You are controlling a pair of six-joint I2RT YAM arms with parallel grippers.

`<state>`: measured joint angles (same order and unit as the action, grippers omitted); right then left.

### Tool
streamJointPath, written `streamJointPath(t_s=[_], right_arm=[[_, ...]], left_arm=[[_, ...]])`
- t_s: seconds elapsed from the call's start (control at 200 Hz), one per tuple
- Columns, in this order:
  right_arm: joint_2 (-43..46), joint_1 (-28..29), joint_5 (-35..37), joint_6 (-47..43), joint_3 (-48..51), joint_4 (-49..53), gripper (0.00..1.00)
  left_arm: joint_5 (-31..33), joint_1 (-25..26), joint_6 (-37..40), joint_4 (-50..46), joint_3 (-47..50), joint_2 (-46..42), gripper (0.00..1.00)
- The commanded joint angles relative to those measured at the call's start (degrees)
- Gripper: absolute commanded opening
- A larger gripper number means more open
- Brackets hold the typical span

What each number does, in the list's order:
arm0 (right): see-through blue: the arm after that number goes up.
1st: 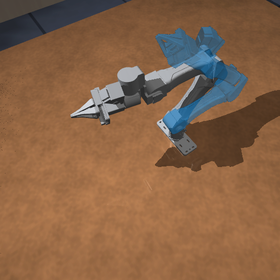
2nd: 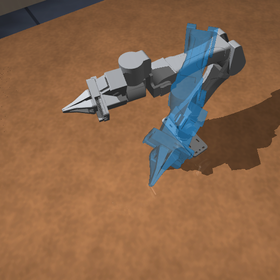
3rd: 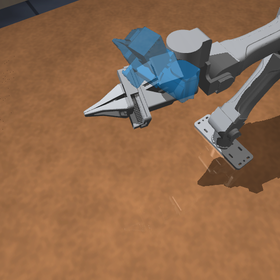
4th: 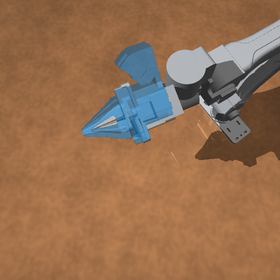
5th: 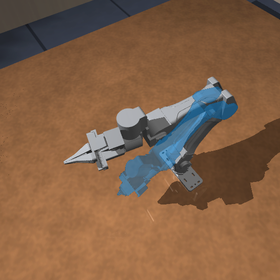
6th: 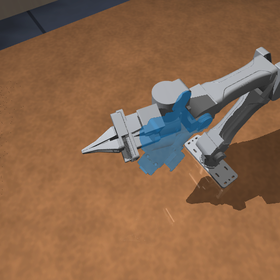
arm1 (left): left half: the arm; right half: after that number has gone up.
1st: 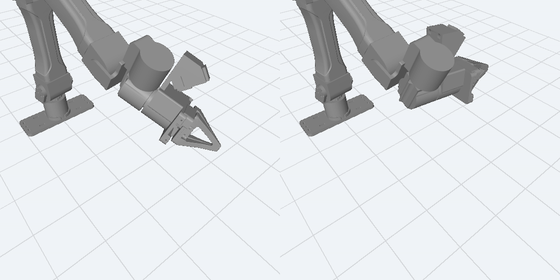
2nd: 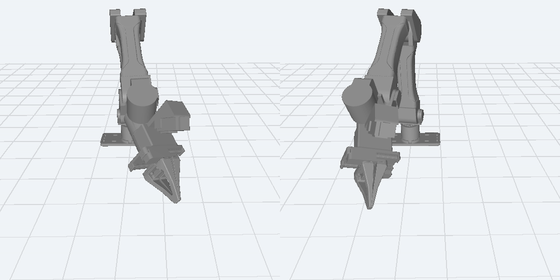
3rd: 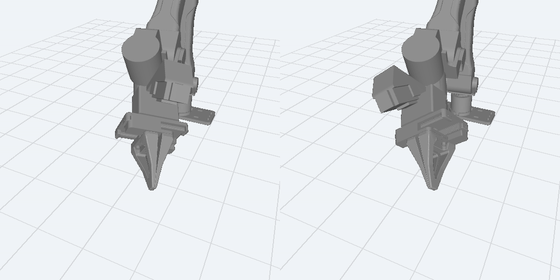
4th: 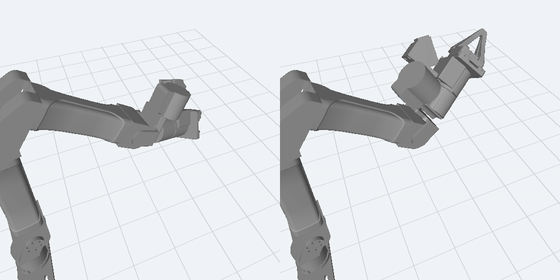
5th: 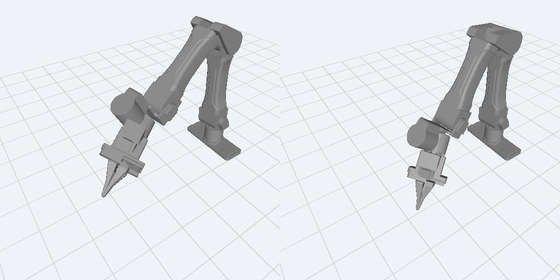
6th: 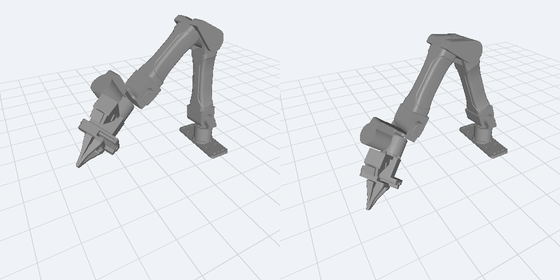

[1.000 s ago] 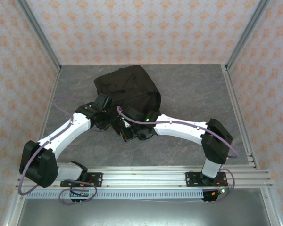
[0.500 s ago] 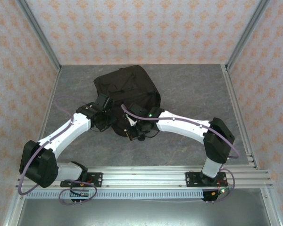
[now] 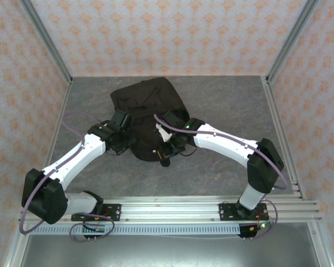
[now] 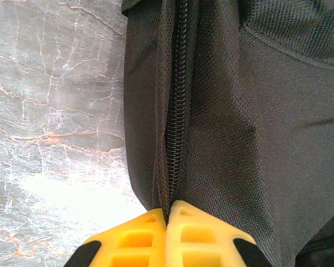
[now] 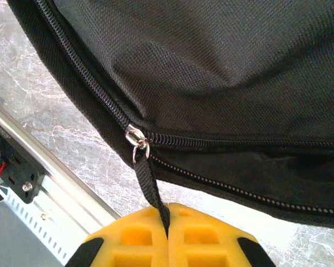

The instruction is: Pack the student bag

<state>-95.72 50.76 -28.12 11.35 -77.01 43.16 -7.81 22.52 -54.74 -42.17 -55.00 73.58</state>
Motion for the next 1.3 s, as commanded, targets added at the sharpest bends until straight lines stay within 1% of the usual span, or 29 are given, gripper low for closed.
streamJointPath(t_s=[0.0, 0.15, 0.255, 0.375, 0.475, 0.55, 0.601, 0.681, 0.761, 0.841, 0.926, 0.996, 1.066, 1.296], right_arm=[[1.89, -0.60, -0.28, -3.29, -2.34, 4.94, 0.00], [0.64, -2.09, -3.11, -4.59, -3.69, 6.21, 0.00], [-0.23, -1.96, -6.66, -2.05, -4.37, 4.13, 0.00], [-0.71, -0.07, -8.74, 3.49, -4.94, -1.97, 0.00], [-3.11, 2.02, -8.44, 9.62, -6.96, -8.09, 0.00], [-6.26, 3.71, -7.12, 13.72, -10.13, -11.59, 0.00], [-8.40, 4.63, -6.20, 15.81, -12.30, -13.67, 0.00], [-11.51, 5.55, -4.86, 18.29, -15.88, -15.35, 0.00], [-12.90, 5.67, -3.42, 19.43, -17.63, -15.94, 0.00], [-12.57, 5.67, -1.79, 19.76, -16.92, -16.67, 0.00], [-12.48, 5.70, -1.71, 19.56, -16.12, -16.70, 0.00], [-12.60, 5.75, -1.94, 19.41, -15.42, -16.88, 0.00], [-12.73, 5.67, -2.15, 19.50, -14.52, -17.41, 0.00], [-11.77, 5.74, -3.27, 19.63, -10.96, -18.90, 0.00]], left_arm=[[5.96, -0.54, 1.82, -4.23, -1.67, -1.51, 0.00], [6.25, -0.79, 2.43, -4.79, -2.18, -1.76, 0.00], [6.32, -1.70, 3.64, -5.84, -3.08, -2.00, 0.00], [5.12, -5.37, 6.04, -6.91, -4.76, -1.83, 0.00], [4.15, -9.00, 7.66, -7.82, -6.72, -0.59, 0.00], [5.26, -10.41, 7.75, -9.45, -8.62, 0.25, 0.03], [5.57, -11.28, 7.48, -9.71, -9.19, -0.12, 0.07], [6.43, -12.69, 6.64, -10.37, -9.84, -1.82, 0.15], [6.46, -13.03, 5.91, -11.38, -9.76, -4.12, 0.25], [4.73, -13.03, 4.07, -11.62, -7.41, -6.99, 0.32], [0.40, -13.03, 0.98, -10.71, -3.42, -9.40, 0.39], [-4.59, -12.88, -2.23, -8.73, 0.43, -9.96, 0.40], [-7.60, -12.30, -4.78, -6.16, 3.15, -9.67, 0.41], [-9.88, -10.60, -6.43, 0.10, 4.31, -5.00, 0.41]])
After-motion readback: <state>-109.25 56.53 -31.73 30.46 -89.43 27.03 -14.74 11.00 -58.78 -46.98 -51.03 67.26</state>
